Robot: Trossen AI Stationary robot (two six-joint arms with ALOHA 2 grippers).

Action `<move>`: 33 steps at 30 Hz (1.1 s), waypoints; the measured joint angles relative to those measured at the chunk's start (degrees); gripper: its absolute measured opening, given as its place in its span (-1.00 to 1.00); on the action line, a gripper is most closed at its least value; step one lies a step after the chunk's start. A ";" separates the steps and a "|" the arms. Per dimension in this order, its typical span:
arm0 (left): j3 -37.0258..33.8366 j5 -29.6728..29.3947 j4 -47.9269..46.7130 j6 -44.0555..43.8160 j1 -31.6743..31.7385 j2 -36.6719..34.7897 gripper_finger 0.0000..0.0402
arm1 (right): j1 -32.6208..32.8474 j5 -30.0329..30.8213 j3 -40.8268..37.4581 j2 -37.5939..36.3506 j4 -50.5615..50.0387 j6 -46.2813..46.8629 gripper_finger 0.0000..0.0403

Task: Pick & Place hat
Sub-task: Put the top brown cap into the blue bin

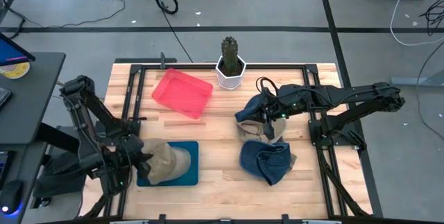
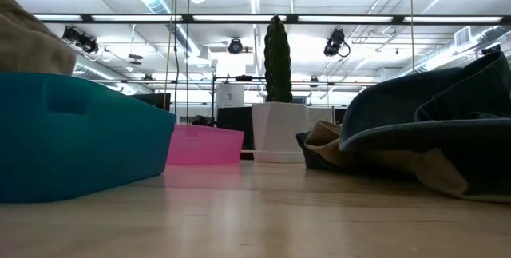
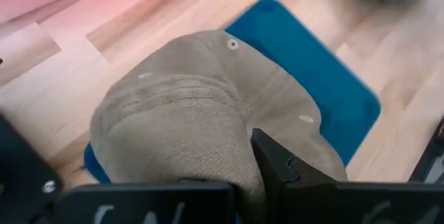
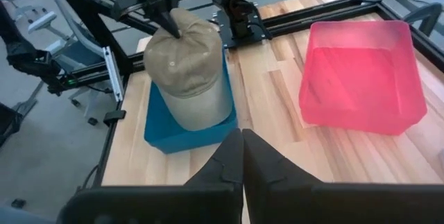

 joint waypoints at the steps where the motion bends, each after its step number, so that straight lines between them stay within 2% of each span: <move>1: 0.00 0.68 0.00 0.92 -0.43 -0.02 -0.90 | 0.00 0.52 0.00 0.00 0.00 0.54 -1.00; 7: 0.00 2.15 -1.40 1.58 -4.11 -0.02 -0.90 | 0.00 3.90 0.00 0.00 0.02 2.20 -1.00; 15: -0.07 1.70 -9.05 -3.03 -7.05 -0.02 -0.90 | -0.02 5.51 0.00 0.00 1.22 2.18 -1.00; 18: -1.36 -0.01 -5.17 -2.17 -7.16 -0.09 -0.89 | -0.02 5.53 0.00 0.00 2.21 2.18 -1.00; 22: -6.57 0.61 7.88 1.77 -7.16 -0.02 -0.90 | -0.01 7.36 0.00 0.02 2.79 2.50 -1.00; 25: -10.05 1.03 13.64 2.78 -7.16 0.02 -0.90 | -0.02 8.09 0.00 0.04 2.75 3.65 -1.00; 33: -14.79 1.02 11.74 1.42 -7.14 0.00 -0.89 | -0.02 8.09 0.00 0.28 3.07 3.67 -1.00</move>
